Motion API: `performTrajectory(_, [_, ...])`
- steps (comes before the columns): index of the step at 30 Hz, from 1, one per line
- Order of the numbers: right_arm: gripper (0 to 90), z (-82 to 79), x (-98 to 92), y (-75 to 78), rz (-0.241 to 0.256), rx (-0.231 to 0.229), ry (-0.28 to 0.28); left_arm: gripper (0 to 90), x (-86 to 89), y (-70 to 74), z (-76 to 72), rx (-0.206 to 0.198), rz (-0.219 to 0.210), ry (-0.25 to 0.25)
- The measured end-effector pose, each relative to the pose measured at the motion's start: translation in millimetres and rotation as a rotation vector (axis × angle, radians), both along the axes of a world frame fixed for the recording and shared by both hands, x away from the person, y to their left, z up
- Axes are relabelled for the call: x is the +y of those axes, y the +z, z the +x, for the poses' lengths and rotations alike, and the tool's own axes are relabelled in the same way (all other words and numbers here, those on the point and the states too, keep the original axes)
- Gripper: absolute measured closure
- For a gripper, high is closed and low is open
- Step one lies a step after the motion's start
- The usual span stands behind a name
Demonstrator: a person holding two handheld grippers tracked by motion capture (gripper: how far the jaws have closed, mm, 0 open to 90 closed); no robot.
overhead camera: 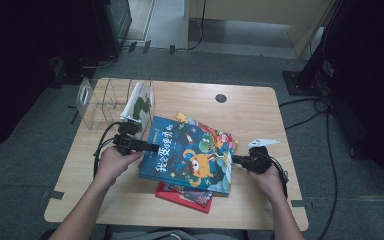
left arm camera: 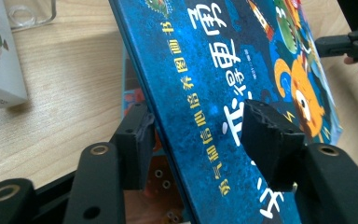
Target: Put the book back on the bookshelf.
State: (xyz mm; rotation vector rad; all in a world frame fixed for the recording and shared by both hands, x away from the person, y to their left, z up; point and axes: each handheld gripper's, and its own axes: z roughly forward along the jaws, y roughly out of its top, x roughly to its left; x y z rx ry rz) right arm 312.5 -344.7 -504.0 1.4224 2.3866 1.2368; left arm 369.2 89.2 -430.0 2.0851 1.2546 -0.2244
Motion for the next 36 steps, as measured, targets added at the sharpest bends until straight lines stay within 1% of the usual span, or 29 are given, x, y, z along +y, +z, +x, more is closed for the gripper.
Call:
performTrajectory(1, [90.0,-0.5,0.2,1.0,0.013,-0.003,0.002,49.1,1.0,4.8,0.2,0.004,-0.013,-0.006])
performTrajectory(3, [90.0,-1.1,1.1,1.3,0.005,-0.017,0.008,52.7,3.5,15.4,1.4,0.003,-0.035,-0.010])
performTrajectory(5, [90.0,-0.6,1.5,-0.1,0.034,-0.007,0.015,55.3,4.7,25.0,3.1,0.003,-0.035,-0.004])
performTrajectory(6, [90.0,-0.9,2.7,-0.2,0.038,-0.008,0.020,56.6,5.5,28.5,4.2,0.008,-0.041,-0.002])
performTrajectory(8, [90.0,-1.3,5.2,-0.2,0.029,-0.020,0.027,59.5,6.3,34.4,6.0,0.030,-0.064,-0.010])
performTrajectory(10, [90.0,-1.1,7.1,-0.8,0.035,-0.016,0.024,61.7,5.5,38.6,7.4,0.043,-0.076,-0.027])
performTrajectory(11, [90.0,-0.3,7.9,-1.2,0.037,-0.020,0.033,62.1,4.2,41.4,8.1,0.051,-0.084,-0.035])
performTrajectory(13, [90.0,-0.4,11.7,0.1,0.018,-0.033,0.043,62.4,2.6,45.9,9.5,0.052,-0.086,-0.040])
performTrajectory(16, [90.0,-0.8,13.2,1.1,0.005,-0.035,0.042,64.4,1.7,51.7,12.6,0.068,-0.110,-0.050])
performTrajectory(19, [90.0,-0.9,13.2,1.1,0.005,-0.036,0.046,66.0,-0.7,58.2,15.3,0.082,-0.116,-0.063])
performTrajectory(21, [90.0,-0.9,13.7,1.2,0.012,-0.041,0.050,66.4,-2.8,65.3,18.2,0.083,-0.099,-0.066])
performTrajectory(22, [90.0,-0.8,15.3,0.9,0.015,-0.044,0.058,66.9,-3.2,68.6,19.7,0.087,-0.099,-0.069])
performTrajectory(24, [90.0,-0.5,20.3,0.3,0.017,-0.055,0.079,68.6,-2.7,75.8,23.0,0.098,-0.114,-0.071])
performTrajectory(26, [90.0,-0.2,26.5,0.0,0.015,-0.063,0.091,71.0,-1.8,83.7,27.8,0.130,-0.140,-0.079])
performTrajectory(27, [90.0,-0.2,30.3,0.2,0.009,-0.070,0.103,72.7,-1.8,86.6,29.4,0.143,-0.138,-0.084])
performTrajectory(30, [90.0,-0.6,37.4,0.4,-0.004,-0.086,0.120,73.4,-5.7,100.7,33.0,0.149,-0.094,-0.099])
performTrajectory(31, [90.0,-0.7,40.5,0.1,-0.006,-0.094,0.130,74.0,-7.2,105.3,34.3,0.151,-0.090,-0.105])
performTrajectory(32, [90.0,-0.6,42.7,-0.1,-0.008,-0.101,0.136,75.0,-8.4,109.7,36.2,0.166,-0.090,-0.115])
performTrajectory(33, [89.3,-0.8,45.1,0.2,-0.013,-0.104,0.137,75.6,-10.6,114.0,37.4,0.165,-0.081,-0.120])
performTrajectory(34, [86.9,-0.7,46.9,0.0,-0.018,-0.117,0.144,75.8,-12.4,118.7,39.3,0.170,-0.060,-0.128])
performTrajectory(36, [80.0,-0.4,49.9,-0.2,-0.015,-0.131,0.160,76.9,-15.5,128.4,44.0,0.184,-0.034,-0.150])
